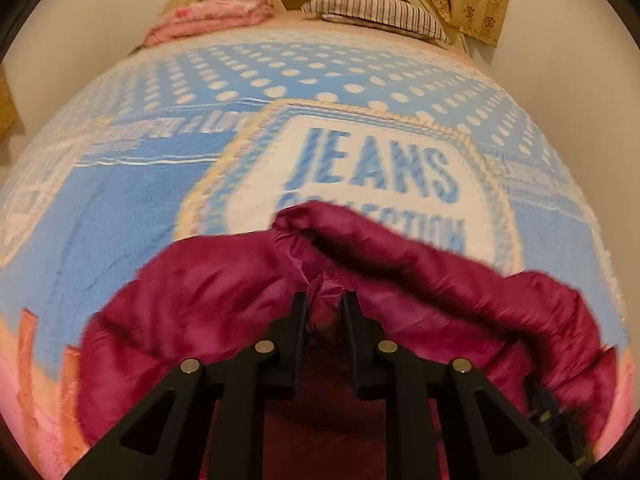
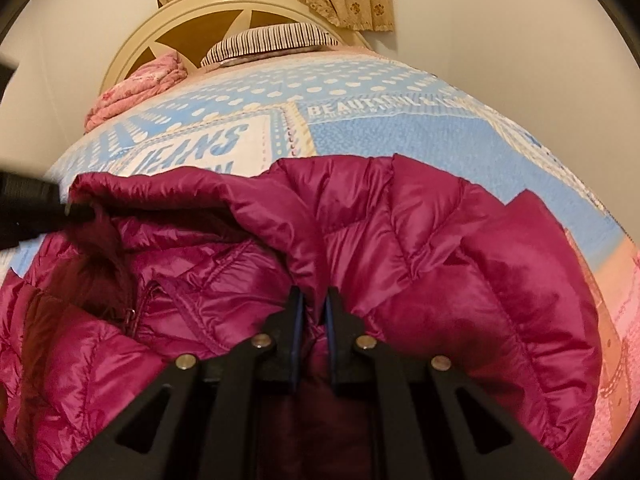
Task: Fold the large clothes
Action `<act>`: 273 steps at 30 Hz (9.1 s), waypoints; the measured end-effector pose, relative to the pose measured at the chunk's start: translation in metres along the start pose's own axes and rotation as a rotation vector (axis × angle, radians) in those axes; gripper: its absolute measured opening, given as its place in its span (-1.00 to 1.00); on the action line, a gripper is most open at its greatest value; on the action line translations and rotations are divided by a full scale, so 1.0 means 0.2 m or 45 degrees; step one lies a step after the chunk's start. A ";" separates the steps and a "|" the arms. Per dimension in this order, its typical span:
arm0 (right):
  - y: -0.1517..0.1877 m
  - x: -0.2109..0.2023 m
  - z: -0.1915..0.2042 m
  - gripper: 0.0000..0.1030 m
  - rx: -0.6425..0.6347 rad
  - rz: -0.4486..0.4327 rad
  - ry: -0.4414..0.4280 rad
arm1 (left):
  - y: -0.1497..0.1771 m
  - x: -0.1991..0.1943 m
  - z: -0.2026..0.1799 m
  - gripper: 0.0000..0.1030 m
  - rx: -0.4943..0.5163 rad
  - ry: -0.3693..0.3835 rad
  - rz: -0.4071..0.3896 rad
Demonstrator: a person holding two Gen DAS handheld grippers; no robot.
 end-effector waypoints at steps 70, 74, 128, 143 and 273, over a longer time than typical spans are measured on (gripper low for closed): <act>-0.09 0.07 0.23 -0.41 -0.179 0.071 -0.149 | 0.24 0.09 0.00 -0.34 0.077 -0.222 -0.135; -0.17 -0.08 0.14 -0.38 -0.044 -0.043 -0.170 | 0.22 0.10 0.00 -0.34 0.056 -0.197 -0.142; -0.15 0.03 0.05 0.07 -0.060 -0.070 0.008 | 0.29 -0.09 0.04 -0.05 0.029 -0.071 -0.191; 0.17 -0.83 -0.17 0.28 -0.017 -0.156 -0.210 | 0.94 -0.74 0.24 0.23 0.229 0.119 -0.189; 0.82 -1.76 -0.71 -0.71 0.118 0.081 -0.807 | 1.72 -1.50 0.49 -0.50 0.130 0.374 -0.361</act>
Point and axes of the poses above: each gripper's, at about its wrist camera, not at the fingertips, and x roughly the way its jaws point, z to its left, y to its underside, the point moved 1 cm from there along x, roughly the way its jaws point, and after that the axes turned 8 degrees about x, right-handed, at the moved point
